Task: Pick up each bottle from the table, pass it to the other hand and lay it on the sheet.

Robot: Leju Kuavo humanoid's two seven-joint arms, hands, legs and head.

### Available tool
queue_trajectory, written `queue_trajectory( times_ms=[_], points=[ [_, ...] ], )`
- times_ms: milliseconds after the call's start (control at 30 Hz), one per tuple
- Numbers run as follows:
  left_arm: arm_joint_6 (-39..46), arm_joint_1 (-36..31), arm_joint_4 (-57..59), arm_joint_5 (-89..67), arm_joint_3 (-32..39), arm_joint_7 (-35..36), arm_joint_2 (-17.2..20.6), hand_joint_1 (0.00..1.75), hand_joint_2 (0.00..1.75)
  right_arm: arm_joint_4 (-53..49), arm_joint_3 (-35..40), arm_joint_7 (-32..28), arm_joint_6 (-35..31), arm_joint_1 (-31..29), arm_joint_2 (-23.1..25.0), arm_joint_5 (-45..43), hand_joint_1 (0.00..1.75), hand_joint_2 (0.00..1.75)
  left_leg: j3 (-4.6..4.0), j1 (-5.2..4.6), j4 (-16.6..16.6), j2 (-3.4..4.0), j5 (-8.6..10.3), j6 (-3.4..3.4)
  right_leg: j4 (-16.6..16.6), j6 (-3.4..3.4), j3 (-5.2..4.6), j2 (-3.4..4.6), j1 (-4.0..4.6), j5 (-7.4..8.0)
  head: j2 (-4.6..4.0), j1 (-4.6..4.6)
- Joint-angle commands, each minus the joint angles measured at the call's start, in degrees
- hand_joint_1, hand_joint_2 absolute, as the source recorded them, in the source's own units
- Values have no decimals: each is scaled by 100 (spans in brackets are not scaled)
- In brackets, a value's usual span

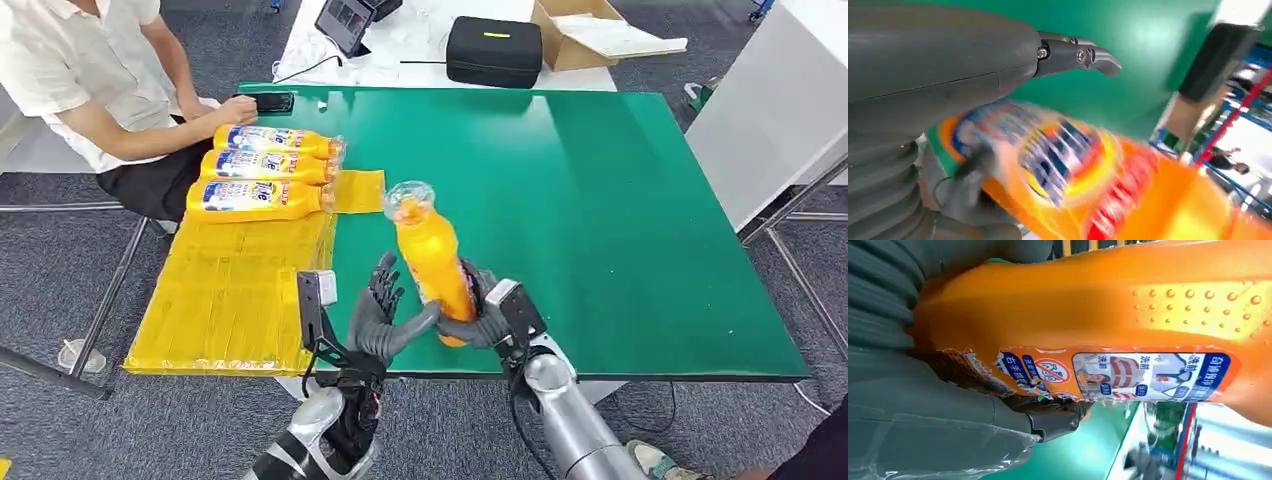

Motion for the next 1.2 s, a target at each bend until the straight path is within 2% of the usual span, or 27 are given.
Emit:
queue_trajectory(
  times_ms=[33,267,333,400,533,567,600,800,833,867,900,933,967,1200],
  points=[
    [136,-322,-294,-747,-554,-378,203,0,175,970,912,-14,423,-599,-82,118,175,175,30,-3,1,19,-12,6,-1,-10,26,10,1,-7,0,4],
    [-166,-347,-72,-662,-480,19,116,0,175,1234,1157,42,328,-851,-112,244,175,175,19,-5,-2,15,-7,4,-2,-7,18,9,-3,-3,0,2],
    [-116,-360,-79,-684,-451,-45,93,0,175,1189,1169,65,288,-902,-159,276,175,175,43,-6,-2,22,-16,6,0,-15,39,10,-2,-11,0,2],
    [-51,-348,-152,-657,-373,-86,94,0,175,1056,1242,136,204,-907,-254,394,175,175,6,-5,-1,6,-2,2,0,-5,6,1,-4,-1,0,0],
    [-70,-377,-111,-595,-301,-39,96,0,175,1005,1328,207,57,-860,-324,567,175,175,17,-4,-1,6,-6,4,-1,-7,17,-1,-2,-5,0,0],
    [-87,-387,-81,-578,-297,-28,84,19,175,998,1327,211,38,-842,-308,570,175,175,9,-3,-2,2,-2,3,-2,-5,10,-4,-1,-3,0,4],
    [-115,-394,-58,-560,-295,-17,75,175,175,984,1345,207,-10,-842,-311,603,175,175,23,-4,-1,2,-8,5,-1,-8,23,-6,-1,-9,0,2],
    [44,-418,44,-607,-268,-54,41,175,175,835,1150,236,-74,-781,-338,430,175,175,20,-4,-1,4,-8,5,-1,-8,21,-4,-1,-8,2,4],
    [51,-412,19,-584,-237,-77,39,175,175,850,1090,250,-80,-777,-333,379,162,175,15,-4,-1,-1,-5,4,-1,-7,16,-7,-2,-6,0,4],
    [68,-405,-13,-577,-219,-111,44,175,175,878,1055,254,-100,-776,-320,368,157,175,10,-5,-2,-1,-3,3,-1,-6,10,-6,-3,-4,0,2],
    [91,-400,-34,-554,-186,-136,39,175,175,894,996,219,-80,-764,-288,302,161,175,41,-7,1,4,-16,7,2,-14,41,-8,-1,-17,0,2],
    [116,-407,-38,-532,-162,-141,33,175,175,909,962,189,-61,-758,-262,258,168,175,16,-5,-1,4,-6,4,-1,-7,15,-2,-2,-5,0,2],
    [137,-415,-35,-524,-150,-143,31,175,175,910,942,175,-57,-747,-237,235,175,175,28,-6,-1,9,-11,5,1,-10,25,0,-2,-10,0,2],
    [119,-436,-11,-488,-145,-131,28,175,175,883,861,104,-3,-724,-167,110,171,175,10,-3,-2,4,-3,3,-2,-5,9,-2,-1,-3,0,2]
  ],
)
